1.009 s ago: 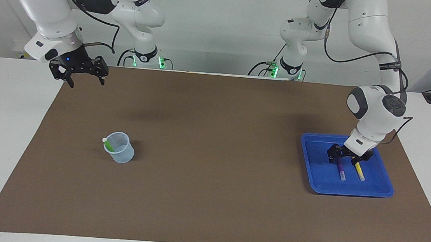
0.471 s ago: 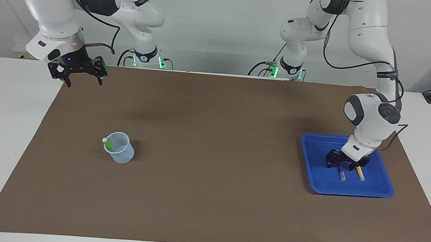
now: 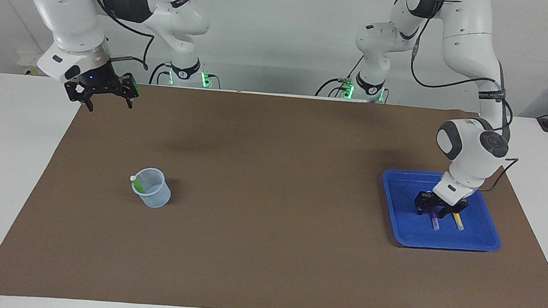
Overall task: Transfer and insert pens with both arms
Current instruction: 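Lift the purple pen with the left gripper toward the right gripper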
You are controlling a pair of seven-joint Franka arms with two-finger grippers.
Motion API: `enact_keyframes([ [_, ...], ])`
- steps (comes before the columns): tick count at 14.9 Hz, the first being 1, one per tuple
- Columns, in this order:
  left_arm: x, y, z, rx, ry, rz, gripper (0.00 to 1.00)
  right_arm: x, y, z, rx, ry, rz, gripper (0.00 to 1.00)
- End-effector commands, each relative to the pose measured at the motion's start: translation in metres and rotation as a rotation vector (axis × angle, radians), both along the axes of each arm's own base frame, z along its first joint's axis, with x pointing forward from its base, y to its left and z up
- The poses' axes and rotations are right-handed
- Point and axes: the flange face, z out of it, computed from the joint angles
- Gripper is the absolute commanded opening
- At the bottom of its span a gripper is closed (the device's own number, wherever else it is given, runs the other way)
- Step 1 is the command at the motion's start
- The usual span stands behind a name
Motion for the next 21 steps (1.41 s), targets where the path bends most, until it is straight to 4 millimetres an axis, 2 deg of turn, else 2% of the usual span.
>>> enact_keyframes([
  [1,-0.002,0.001,-0.008,0.018,0.013,-0.017,0.34,-0.009,0.001,0.002,0.0,-0.001,0.0,1.0],
  [4,-0.001,0.003,-0.007,0.018,0.016,-0.014,0.13,-0.007,-0.004,0.002,0.001,-0.017,-0.008,1.0],
  [5,-0.001,0.004,-0.006,0.018,0.02,-0.012,0.11,-0.007,-0.004,0.002,0.001,-0.018,-0.008,1.0],
  [6,-0.001,0.003,-0.006,0.018,0.024,-0.014,0.04,-0.007,-0.004,0.002,0.001,-0.018,-0.008,1.0],
  [9,0.013,0.007,0.019,0.01,0.05,-0.002,0.02,-0.007,-0.001,0.003,0.001,-0.022,-0.013,1.0],
  [12,0.032,0.002,0.043,-0.047,0.1,0.039,0.02,-0.006,-0.001,0.003,0.001,-0.023,-0.012,1.0],
  [14,0.038,-0.004,0.057,-0.166,0.11,0.194,0.02,-0.006,0.001,0.002,0.001,-0.022,-0.01,1.0],
  [16,0.041,-0.019,0.064,-0.243,0.121,0.376,0.02,-0.007,0.0,0.002,0.001,-0.022,-0.012,1.0],
  [18,0.044,-0.043,0.073,-0.271,0.128,0.496,0.02,-0.006,0.0,0.002,0.001,-0.023,-0.012,1.0],
  [21,0.04,-0.06,0.08,-0.3,0.156,0.698,0.02,-0.007,0.0,0.001,0.001,-0.02,-0.012,1.0],
])
